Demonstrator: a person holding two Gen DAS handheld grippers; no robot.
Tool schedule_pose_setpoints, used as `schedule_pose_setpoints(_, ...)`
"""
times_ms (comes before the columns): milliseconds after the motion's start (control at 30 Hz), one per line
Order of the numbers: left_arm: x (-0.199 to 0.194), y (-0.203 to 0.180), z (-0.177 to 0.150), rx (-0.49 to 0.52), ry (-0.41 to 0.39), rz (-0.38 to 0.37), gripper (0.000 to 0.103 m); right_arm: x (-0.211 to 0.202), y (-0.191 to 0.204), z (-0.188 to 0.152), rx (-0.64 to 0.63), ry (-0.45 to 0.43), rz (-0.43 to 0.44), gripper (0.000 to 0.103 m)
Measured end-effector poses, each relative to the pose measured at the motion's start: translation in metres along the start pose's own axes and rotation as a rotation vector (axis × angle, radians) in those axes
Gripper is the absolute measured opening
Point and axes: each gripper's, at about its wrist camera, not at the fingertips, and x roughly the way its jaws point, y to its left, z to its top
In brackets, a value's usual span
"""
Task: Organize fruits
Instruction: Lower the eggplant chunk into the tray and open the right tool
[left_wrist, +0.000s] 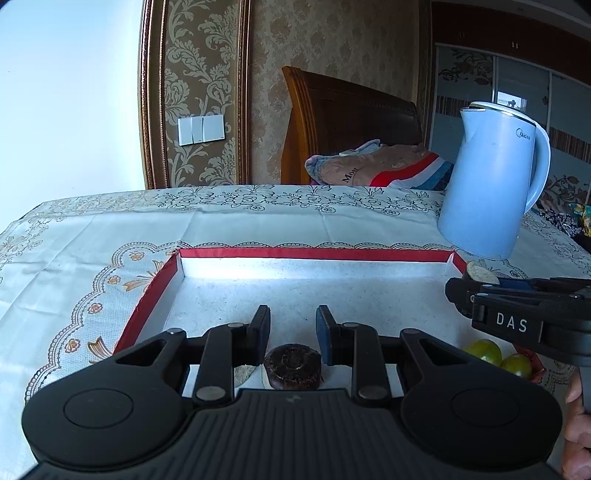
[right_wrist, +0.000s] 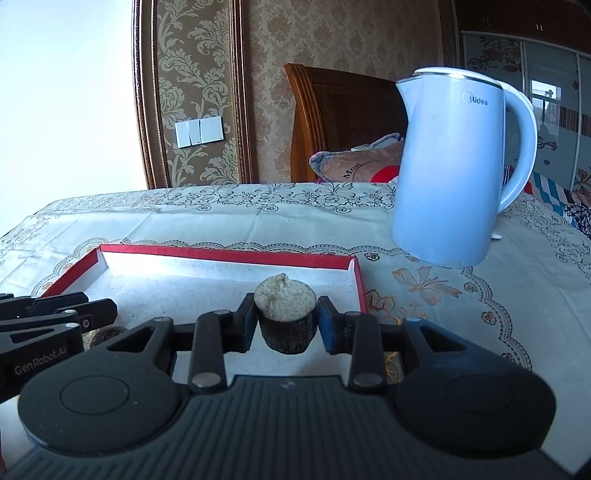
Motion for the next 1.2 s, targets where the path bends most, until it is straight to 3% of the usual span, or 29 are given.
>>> schedule_pose_setpoints(433, 0.033, 0.011, 0.016, -0.026, 0.079, -0.021, 0.027, 0.047, -0.005, 0.011, 0.025, 0.12, -0.001, 0.032)
schedule_pose_setpoints(600, 0.038, 0.012, 0.019, -0.032, 0.085, -0.01, 0.027, 0.049, -0.004, 0.011, 0.024, 0.133, -0.001, 0.033)
schedule_pose_setpoints(767, 0.049, 0.019, 0.02, -0.074, 0.145, -0.052, 0.027, 0.049, -0.006, 0.012, 0.026, 0.137, 0.0, 0.033)
schedule_pose_setpoints(933, 0.049, 0.026, 0.021, -0.115, 0.151, -0.067, 0.027, 0.048, -0.005, 0.012, 0.023, 0.124, -0.004, 0.044)
schedule_pose_setpoints(967, 0.049, 0.027, 0.021, -0.125, 0.151, -0.075, 0.027, 0.047, -0.006, 0.013, 0.028, 0.12, -0.002, 0.051)
schedule_pose_setpoints(1067, 0.049, 0.029, 0.022, -0.14, 0.16, -0.097, 0.027, 0.045, -0.006, 0.013, 0.023, 0.112, -0.006, 0.053)
schedule_pose_setpoints(1200, 0.051, 0.032, 0.022, -0.158, 0.171, -0.111, 0.027, 0.043, -0.009, 0.012, 0.047, 0.108, 0.004, 0.063)
